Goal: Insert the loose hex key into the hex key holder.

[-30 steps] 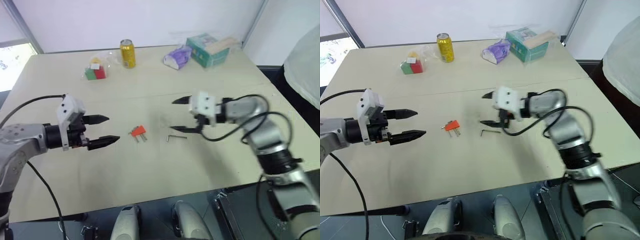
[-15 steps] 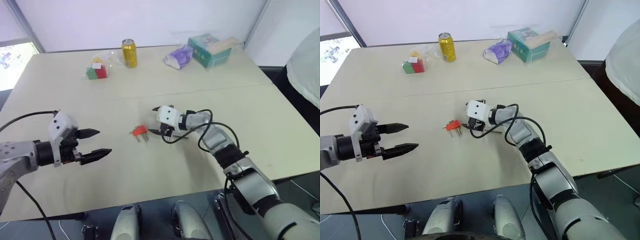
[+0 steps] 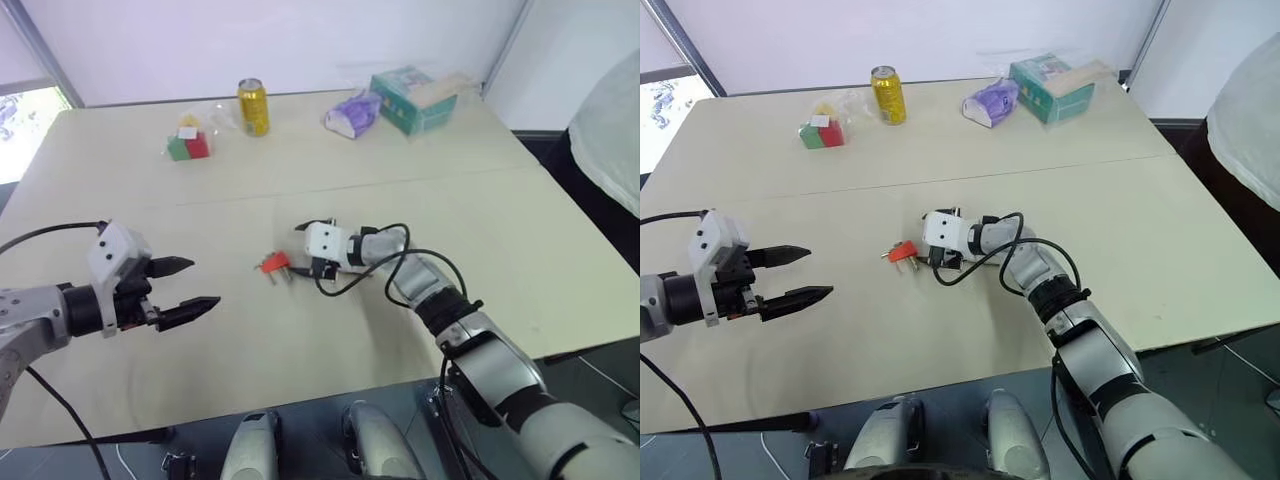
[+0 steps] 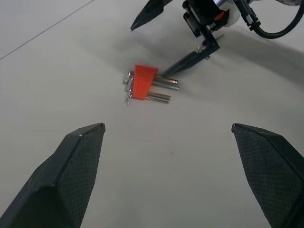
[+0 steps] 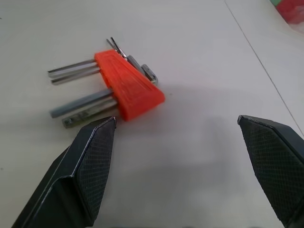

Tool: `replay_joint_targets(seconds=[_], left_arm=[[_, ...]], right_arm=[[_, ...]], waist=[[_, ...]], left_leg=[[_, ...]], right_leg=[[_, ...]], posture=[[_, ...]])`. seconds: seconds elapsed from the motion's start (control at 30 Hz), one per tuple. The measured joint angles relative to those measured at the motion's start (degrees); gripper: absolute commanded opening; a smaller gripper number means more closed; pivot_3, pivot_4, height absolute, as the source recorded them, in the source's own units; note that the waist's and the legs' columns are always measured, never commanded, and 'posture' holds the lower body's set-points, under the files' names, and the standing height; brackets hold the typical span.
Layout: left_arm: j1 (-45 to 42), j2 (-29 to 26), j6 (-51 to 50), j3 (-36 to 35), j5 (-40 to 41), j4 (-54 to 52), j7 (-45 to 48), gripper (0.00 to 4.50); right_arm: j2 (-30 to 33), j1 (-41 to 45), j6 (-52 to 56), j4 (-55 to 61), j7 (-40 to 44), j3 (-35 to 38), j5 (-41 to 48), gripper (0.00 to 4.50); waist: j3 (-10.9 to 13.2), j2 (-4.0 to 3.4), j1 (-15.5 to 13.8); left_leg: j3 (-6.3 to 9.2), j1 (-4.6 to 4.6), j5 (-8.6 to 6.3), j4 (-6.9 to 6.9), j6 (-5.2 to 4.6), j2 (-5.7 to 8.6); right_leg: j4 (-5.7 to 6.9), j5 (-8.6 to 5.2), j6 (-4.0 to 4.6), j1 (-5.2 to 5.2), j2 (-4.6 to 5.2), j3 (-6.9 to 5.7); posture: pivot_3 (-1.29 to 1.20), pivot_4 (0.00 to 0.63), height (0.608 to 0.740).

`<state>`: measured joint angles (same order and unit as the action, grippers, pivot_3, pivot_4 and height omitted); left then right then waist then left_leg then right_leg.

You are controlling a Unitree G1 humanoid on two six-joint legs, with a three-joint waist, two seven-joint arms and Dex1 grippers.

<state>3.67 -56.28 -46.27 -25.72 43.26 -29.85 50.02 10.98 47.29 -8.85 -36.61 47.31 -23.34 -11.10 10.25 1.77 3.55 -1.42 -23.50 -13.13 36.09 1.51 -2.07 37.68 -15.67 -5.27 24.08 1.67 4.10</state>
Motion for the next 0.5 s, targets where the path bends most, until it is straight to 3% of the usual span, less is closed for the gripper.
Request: replay_joint_targets(seconds=[0.5], left_arm=[[-0.1, 0.0, 0.0, 0.0, 0.5, -0.1, -0.7, 4.46]], right_arm=[[-4.3, 0.6, 2.2, -2.5, -0.4, -0.2, -0.2, 4.28]], waist=[[0.0, 0.00, 0.5]], left_leg=[[0.02, 0.06, 0.01, 0.04, 0.01, 0.01]], right_leg=[[0.32, -0.01, 0.02, 0.14, 0.00, 0.02]], posture=[[0.00, 0.150, 0.740]])
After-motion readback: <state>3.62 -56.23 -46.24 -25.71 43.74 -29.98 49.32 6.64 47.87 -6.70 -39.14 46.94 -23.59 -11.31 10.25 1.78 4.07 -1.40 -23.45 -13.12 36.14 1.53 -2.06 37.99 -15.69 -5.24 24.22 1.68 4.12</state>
